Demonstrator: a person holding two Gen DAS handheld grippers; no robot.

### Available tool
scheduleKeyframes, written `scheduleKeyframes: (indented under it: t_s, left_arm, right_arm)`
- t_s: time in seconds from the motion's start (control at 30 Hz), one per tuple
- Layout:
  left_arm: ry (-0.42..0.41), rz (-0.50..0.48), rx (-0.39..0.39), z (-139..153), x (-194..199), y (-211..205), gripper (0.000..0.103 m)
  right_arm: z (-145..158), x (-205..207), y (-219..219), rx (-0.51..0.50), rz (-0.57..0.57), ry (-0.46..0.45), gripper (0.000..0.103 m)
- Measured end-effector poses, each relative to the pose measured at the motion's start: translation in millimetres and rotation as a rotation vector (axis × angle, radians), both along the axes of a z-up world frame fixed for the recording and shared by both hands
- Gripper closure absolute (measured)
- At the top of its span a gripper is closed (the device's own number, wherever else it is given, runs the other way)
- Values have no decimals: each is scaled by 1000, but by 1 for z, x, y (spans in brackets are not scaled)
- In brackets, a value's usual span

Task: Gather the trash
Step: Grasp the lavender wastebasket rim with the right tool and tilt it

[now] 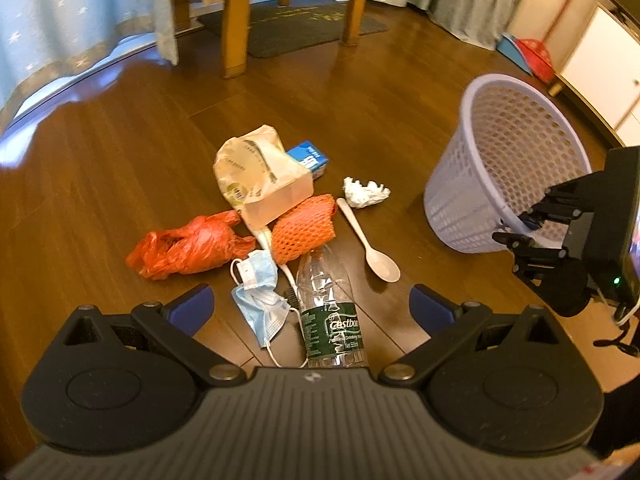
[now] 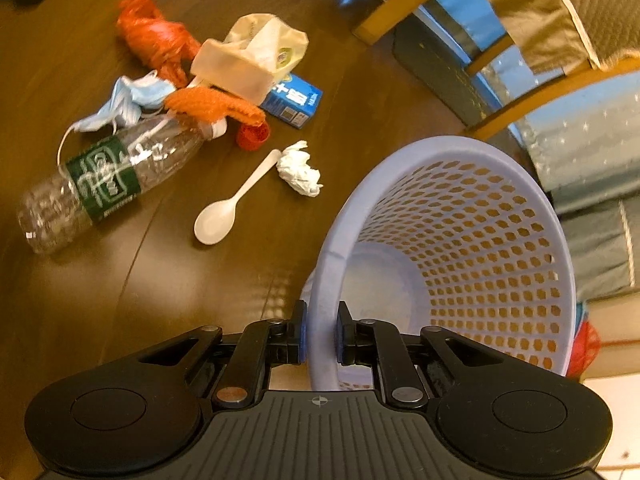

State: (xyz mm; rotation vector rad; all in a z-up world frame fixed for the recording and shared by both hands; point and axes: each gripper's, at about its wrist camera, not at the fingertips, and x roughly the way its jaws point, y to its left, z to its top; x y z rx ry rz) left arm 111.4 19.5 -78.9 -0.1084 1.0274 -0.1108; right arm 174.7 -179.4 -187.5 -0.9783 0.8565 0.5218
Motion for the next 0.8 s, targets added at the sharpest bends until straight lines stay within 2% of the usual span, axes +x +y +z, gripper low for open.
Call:
scheduleKeyframes:
  t_s: [0.2, 0.5, 0.8]
  left_arm:
    - [16, -116, 2, 1, 4, 9, 1]
    - [-2, -360, 106, -10, 21, 14, 1]
    - [-26, -550, 171, -56, 39, 12, 6]
  right_arm:
    - [-5, -5, 0, -14, 24, -3, 93]
    - [-5, -11, 7, -11, 39, -29, 93]
    - [-5, -7, 10, -32, 24, -59, 93]
